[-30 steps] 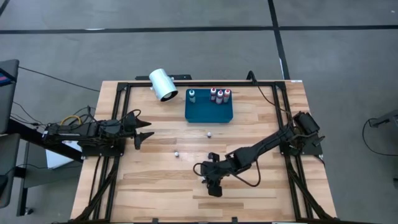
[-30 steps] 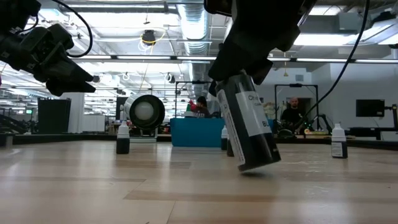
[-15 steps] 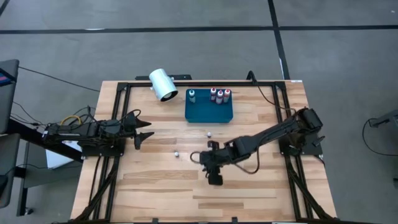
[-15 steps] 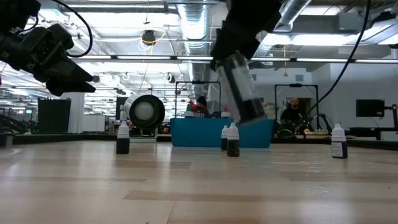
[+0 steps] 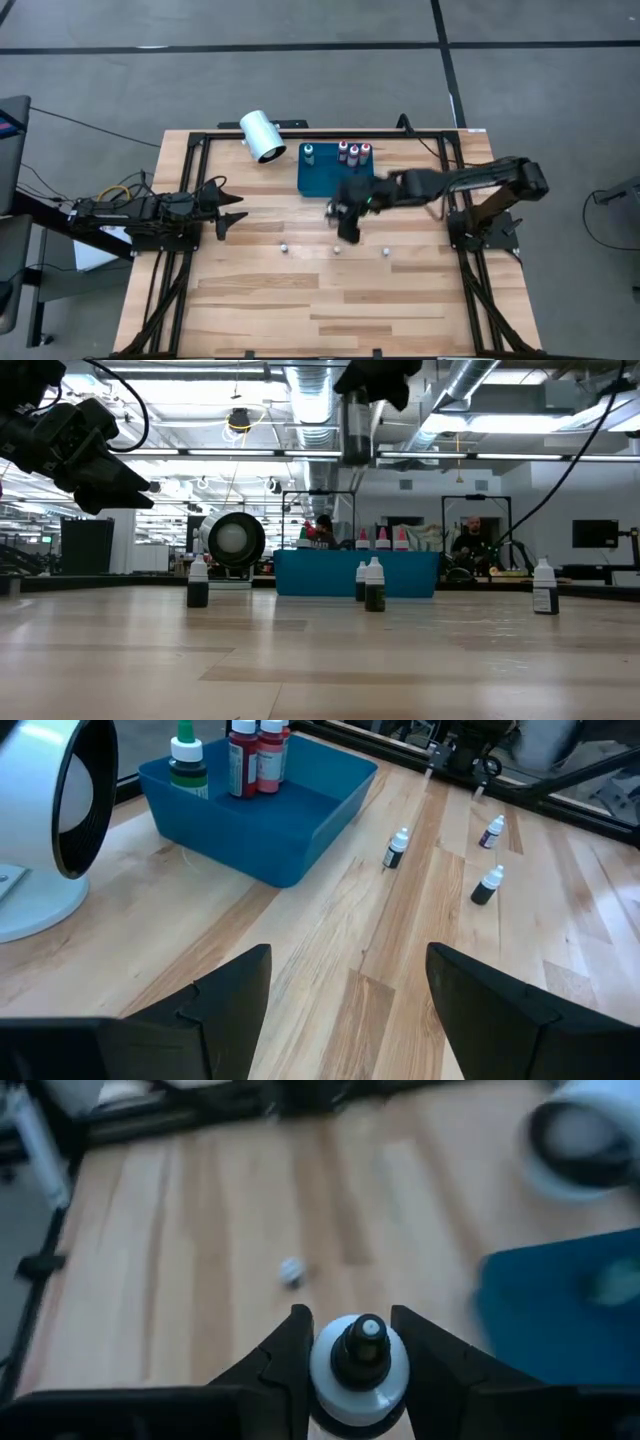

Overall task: Pick & Place food coloring
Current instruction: Put the large black food coloring bottle into the blue bin

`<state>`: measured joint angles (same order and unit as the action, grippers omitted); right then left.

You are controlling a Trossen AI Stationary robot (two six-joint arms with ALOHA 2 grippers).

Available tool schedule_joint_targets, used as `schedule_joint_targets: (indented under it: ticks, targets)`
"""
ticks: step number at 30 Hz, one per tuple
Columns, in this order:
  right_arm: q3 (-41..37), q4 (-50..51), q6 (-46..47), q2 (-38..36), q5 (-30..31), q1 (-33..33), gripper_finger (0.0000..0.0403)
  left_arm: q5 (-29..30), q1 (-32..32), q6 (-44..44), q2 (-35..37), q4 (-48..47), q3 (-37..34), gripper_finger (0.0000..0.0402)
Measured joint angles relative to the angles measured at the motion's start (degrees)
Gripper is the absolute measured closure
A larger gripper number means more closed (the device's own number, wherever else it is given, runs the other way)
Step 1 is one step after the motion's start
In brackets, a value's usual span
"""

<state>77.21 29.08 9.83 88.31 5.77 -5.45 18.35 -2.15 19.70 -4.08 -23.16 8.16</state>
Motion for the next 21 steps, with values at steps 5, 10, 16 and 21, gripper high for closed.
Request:
schedule_joint_targets:
  ticks: [5,10,16,21]
  targets:
    - [0.0,0.6,-3.7,-5.3,0.4,6.4,0.0295,0.0,0.0,-0.2,0.0,0.0,0.0,0.0144]
    - [0.0,0.4,-7.3,-8.5,0.4,12.7,0.0294,0.0,0.0,-0.4,0.0,0.1,0.0,0.0144]
    - [0.0,-3.5,-10.5,-9.2,0.4,18.2,0.0293,0.0,0.0,-0.4,0.0,0.1,0.0,0.0144]
    - [0.0,-8.1,-11.0,-7.1,0.8,21.1,0.0295,0.0,0.0,-0.4,0.0,0.1,0.0,0.0144]
